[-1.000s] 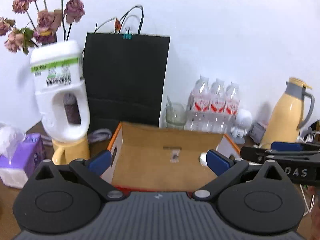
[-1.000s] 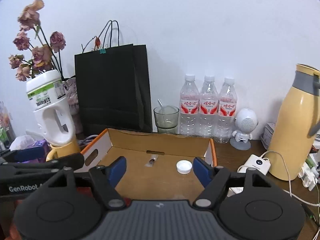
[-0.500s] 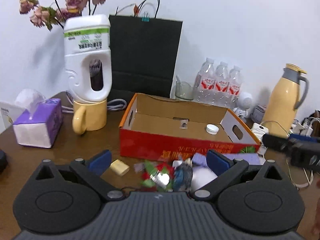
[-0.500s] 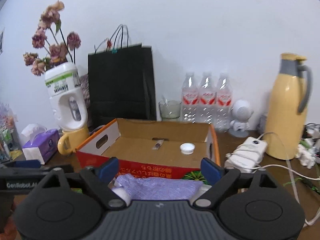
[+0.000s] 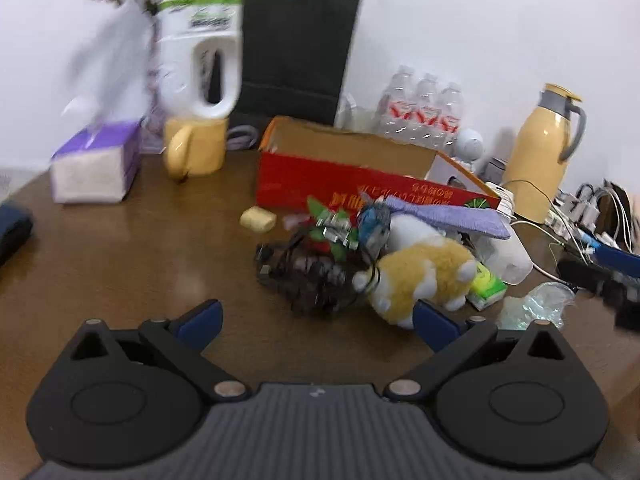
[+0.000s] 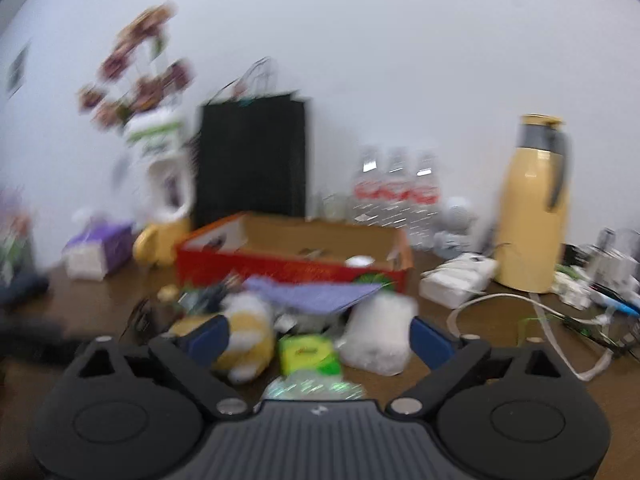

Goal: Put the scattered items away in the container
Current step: 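Grasp the iridescent plastic bag with the right tool while the left tool grasps the black earphones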

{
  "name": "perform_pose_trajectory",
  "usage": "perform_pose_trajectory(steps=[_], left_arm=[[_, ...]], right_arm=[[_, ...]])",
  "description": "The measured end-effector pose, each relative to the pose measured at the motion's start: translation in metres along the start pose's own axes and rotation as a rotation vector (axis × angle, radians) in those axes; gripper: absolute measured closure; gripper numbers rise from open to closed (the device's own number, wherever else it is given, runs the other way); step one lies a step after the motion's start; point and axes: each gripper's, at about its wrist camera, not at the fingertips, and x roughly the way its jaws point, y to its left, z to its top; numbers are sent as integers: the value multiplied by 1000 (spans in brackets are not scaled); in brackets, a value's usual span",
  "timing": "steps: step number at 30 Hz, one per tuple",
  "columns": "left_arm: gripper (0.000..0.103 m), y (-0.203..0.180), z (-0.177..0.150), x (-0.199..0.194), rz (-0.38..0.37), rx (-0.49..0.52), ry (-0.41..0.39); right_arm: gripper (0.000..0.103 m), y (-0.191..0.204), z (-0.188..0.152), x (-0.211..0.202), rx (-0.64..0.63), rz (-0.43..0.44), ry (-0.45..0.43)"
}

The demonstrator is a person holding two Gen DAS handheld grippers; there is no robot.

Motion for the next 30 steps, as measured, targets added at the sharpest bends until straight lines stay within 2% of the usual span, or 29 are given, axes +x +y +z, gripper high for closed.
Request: perform_pose_trajectory(steps=[4, 8, 10, 12, 16, 17, 18, 19, 20, 22, 27, 30], left_arm=[[0, -9, 16, 33, 67, 93, 10], [2, -4, 23, 55, 20, 50, 36], [16, 2, 25, 61, 4, 7, 50], [47, 8, 26, 67, 7, -25, 86], [63, 21, 26, 66, -21, -94, 130], [71, 25, 27, 63, -21, -111, 126], [81, 28, 27, 58, -19, -127, 116], [86, 30, 27, 53, -21, -135, 108], [93, 32, 27, 48, -22, -136, 103], [96, 35, 26, 35, -19, -135, 77], [97, 29, 29, -17, -29, -73, -71], [97, 25, 36, -50, -60, -75, -150]], right_arm=[[14, 11, -2, 16, -46, 42, 58], [17, 14, -12, 28, -56, 35, 128], [19, 12, -18, 31, -52, 29, 155], [21, 8, -23, 34, -40, 26, 177], [27, 4, -29, 42, -22, 35, 226], [30, 4, -30, 44, -23, 34, 243], [40, 4, -31, 46, -24, 37, 258], [50, 3, -32, 48, -21, 48, 270], [53, 3, -32, 48, -14, 56, 273], [59, 3, -32, 46, 5, 70, 266], [60, 3, -22, 26, 26, 77, 219], [60, 4, -16, 9, 39, 79, 173]])
